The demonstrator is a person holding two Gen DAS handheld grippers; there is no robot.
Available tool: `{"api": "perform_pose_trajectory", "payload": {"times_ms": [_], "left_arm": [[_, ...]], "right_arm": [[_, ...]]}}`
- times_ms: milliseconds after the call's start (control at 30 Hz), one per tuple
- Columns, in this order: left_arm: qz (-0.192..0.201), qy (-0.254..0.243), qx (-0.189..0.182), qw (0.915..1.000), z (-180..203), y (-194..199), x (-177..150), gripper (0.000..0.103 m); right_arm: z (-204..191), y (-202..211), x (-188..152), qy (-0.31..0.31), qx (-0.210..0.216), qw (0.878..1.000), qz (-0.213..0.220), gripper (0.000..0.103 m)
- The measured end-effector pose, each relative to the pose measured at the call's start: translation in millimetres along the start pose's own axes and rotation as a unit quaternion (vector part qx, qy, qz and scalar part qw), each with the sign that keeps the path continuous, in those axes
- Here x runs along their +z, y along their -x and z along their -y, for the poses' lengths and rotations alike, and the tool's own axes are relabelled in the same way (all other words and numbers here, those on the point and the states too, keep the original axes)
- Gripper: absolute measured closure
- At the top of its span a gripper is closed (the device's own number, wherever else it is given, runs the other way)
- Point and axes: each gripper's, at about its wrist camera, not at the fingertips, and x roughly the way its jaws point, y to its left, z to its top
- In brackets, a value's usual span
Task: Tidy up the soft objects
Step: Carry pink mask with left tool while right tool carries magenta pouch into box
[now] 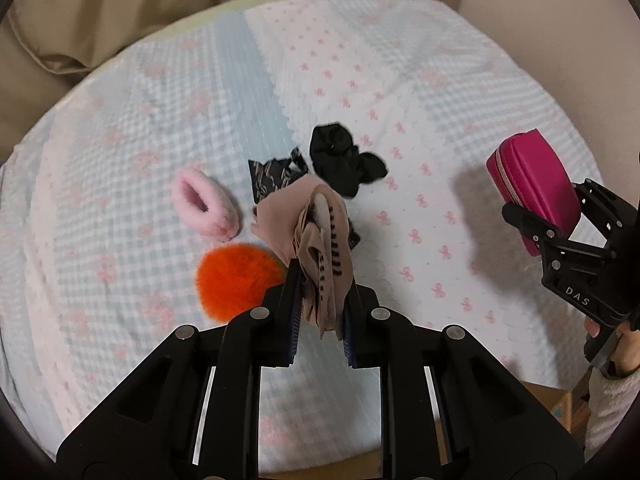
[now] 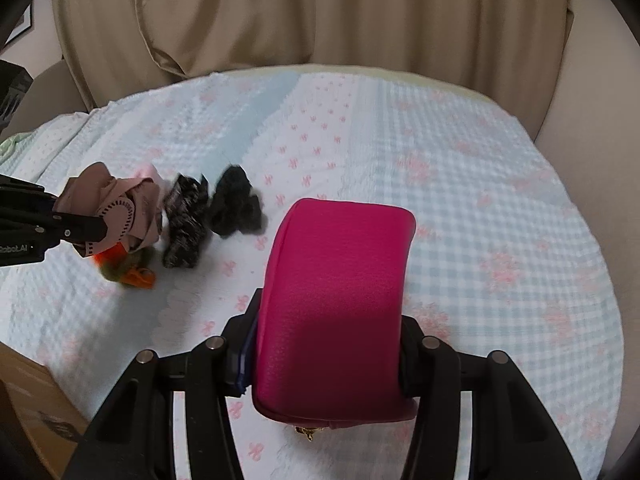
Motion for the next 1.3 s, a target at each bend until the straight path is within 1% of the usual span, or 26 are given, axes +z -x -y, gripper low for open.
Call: {"api": "perform_pose_trajectory", "payload": {"times_ms": [233,433,533,600,800,1000,1100,1233,1300], "left_arm": [[0.039,-0.003,-0.007,0.9992,10.9,56.8,-10.3,0.088],[0.077,-0.009,-0.018,0.9968,21.7,118.3,-34.5,0.088],[0.097,-0.014,-0.019,0.9950,27.5,152.4,-58.1,0.088],[0.107,-0.017,-0.026,0.9937,29.7,171.1,-74.9,0.088],[0.133,-0.026,-0.033,0.9902,35.3,214.0,-137.4,0.088],[0.155,-0.029,-0.040,0.9866,39.5,237.4,-201.9,0.088],[0.158,-0.030,-0.054,0.9856,42.6,241.7,-230.5,0.088],[0.150,-0.026,-0.062,0.9863,44.7,232.9,-262.5,0.088],[0.142,-0.022,-0.065,0.9874,44.2,223.4,-271.7,0.088]], "right_arm": [[-14.2,60.6,5.9,0.006,-0.002,0.999,0.034,0.055],[-31.6,120.0,2.3,0.010,0.008,0.998,0.062,0.055],[-44.1,155.7,-5.1,0.021,0.013,0.996,0.080,0.055],[-54.1,180.5,-13.8,0.028,0.019,0.995,0.090,0.055],[-75.1,231.3,-45.8,0.032,0.050,0.993,0.105,0.055],[-100.4,250.8,-79.0,0.048,0.075,0.991,0.099,0.055],[-113.1,253.0,-98.9,0.060,0.088,0.990,0.089,0.055],[-126.3,248.1,-121.7,0.074,0.100,0.990,0.072,0.055],[-131.0,244.0,-128.6,0.077,0.104,0.990,0.064,0.055]]}}
